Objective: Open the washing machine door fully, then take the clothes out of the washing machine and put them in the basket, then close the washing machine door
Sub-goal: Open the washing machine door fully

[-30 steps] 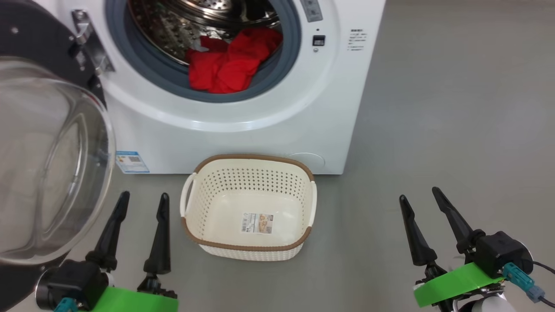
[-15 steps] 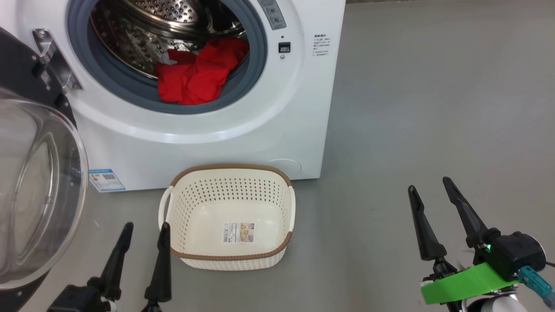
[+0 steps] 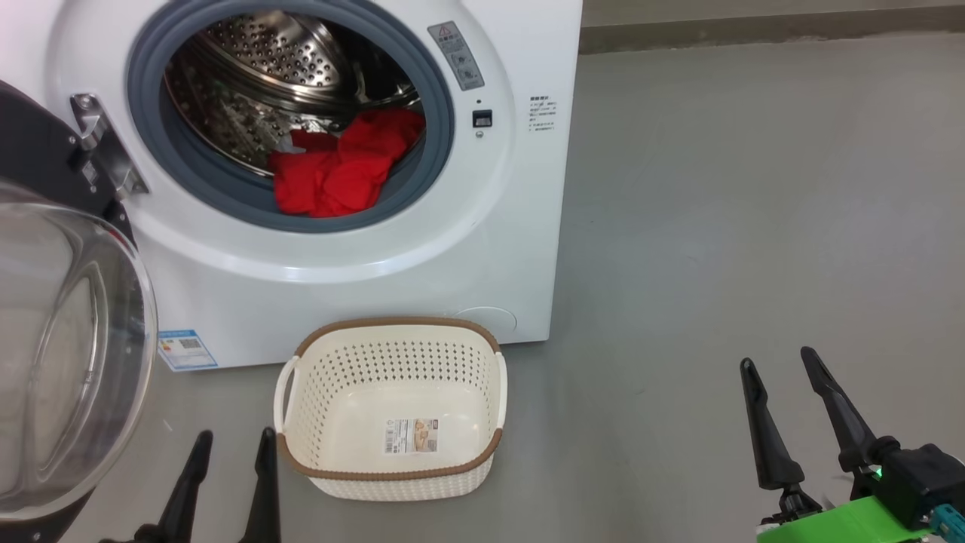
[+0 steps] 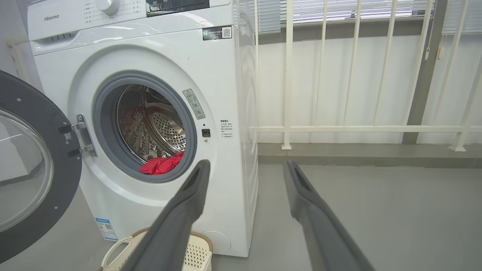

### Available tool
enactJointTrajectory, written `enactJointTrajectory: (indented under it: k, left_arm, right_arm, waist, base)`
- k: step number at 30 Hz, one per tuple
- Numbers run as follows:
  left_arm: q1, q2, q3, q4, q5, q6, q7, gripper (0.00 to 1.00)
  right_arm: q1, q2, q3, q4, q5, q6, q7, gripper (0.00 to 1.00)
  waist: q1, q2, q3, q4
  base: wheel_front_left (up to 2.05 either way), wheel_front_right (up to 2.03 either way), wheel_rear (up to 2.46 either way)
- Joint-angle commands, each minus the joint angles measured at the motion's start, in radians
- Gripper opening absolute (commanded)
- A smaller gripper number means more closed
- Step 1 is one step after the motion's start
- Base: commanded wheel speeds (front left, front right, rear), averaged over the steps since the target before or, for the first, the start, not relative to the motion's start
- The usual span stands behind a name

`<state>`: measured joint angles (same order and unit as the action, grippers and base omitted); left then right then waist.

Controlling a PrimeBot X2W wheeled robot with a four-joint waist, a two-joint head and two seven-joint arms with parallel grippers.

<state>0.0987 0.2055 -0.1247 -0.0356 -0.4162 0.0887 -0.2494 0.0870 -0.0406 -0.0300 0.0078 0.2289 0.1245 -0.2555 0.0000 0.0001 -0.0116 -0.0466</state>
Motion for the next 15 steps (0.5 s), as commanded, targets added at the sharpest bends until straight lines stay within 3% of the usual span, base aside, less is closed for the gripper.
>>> enactJointTrajectory:
  k: [1, 15]
  left_arm:
    - [-0.008, 0.014, 0.043, -0.033, 0.001, 0.008, -0.010, 1.00]
    - [0.029, 0.011, 0.043, -0.058, 0.002, -0.007, -0.012, 1.00]
  right_arm:
    - [-0.004, -0.010, 0.009, -0.034, 0.004, 0.006, -0.006, 1.00]
    - [0.026, -0.010, -0.002, -0.043, 0.008, 0.006, -0.006, 1.00]
  waist:
    - [0.0000, -0.0001, -0.006, -0.006]
    - [0.0000, -0.0001, -0.017, -0.013]
  base:
    - [0.00, 0.00, 0.00]
    - [0.00, 0.00, 0.00]
